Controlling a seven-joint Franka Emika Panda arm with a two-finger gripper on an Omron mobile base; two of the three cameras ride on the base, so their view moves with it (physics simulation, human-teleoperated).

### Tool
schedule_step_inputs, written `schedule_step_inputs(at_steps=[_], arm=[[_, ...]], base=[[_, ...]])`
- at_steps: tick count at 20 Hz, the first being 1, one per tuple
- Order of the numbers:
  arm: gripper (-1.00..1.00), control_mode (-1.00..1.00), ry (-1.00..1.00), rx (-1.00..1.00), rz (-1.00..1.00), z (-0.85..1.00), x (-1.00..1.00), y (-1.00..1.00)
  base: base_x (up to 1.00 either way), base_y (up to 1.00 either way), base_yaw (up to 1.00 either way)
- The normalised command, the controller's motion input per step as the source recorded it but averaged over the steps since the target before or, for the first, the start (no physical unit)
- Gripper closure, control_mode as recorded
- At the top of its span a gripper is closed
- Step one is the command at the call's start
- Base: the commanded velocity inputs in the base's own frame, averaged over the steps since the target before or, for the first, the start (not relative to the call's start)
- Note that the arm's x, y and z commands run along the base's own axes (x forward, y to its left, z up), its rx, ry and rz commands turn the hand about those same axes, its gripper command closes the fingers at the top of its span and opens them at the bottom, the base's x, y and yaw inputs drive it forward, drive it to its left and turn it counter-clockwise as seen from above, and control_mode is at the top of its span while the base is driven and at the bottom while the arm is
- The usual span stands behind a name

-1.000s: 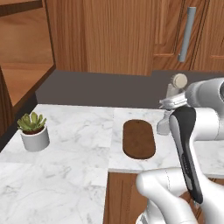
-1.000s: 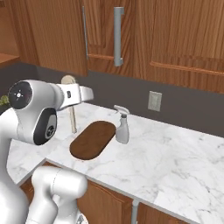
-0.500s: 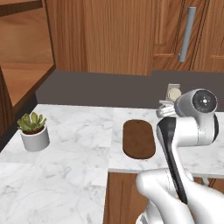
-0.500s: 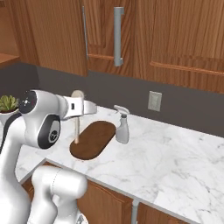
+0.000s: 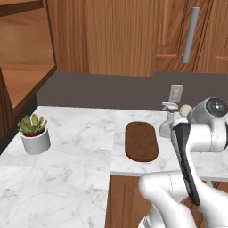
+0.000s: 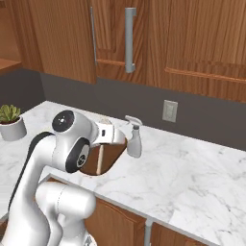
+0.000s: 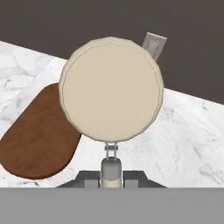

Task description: Grab the spray bottle from the cabinet, then place it next to the cutting board for sanitizing. Then grab the dish brush from the countertop next to the sink and place it next to the cutting board.

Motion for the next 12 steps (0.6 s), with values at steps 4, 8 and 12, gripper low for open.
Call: schedule_step_inputs(at_steps=[4,8,12], arm=[[1.00,-1.00,0.20,0.06,-0.08,-0.64,0.17,-0.09],[1.00,-1.00,0.18,0.04,-0.06,-0.44,0.24,0.00],[1.00,-1.00,0.27,0.06,0.00,-0.53,0.36,-0.02]], base=[[0.00,0.00,0.00],[0.00,0.00,0.00],[0.00,0.00,0.00]])
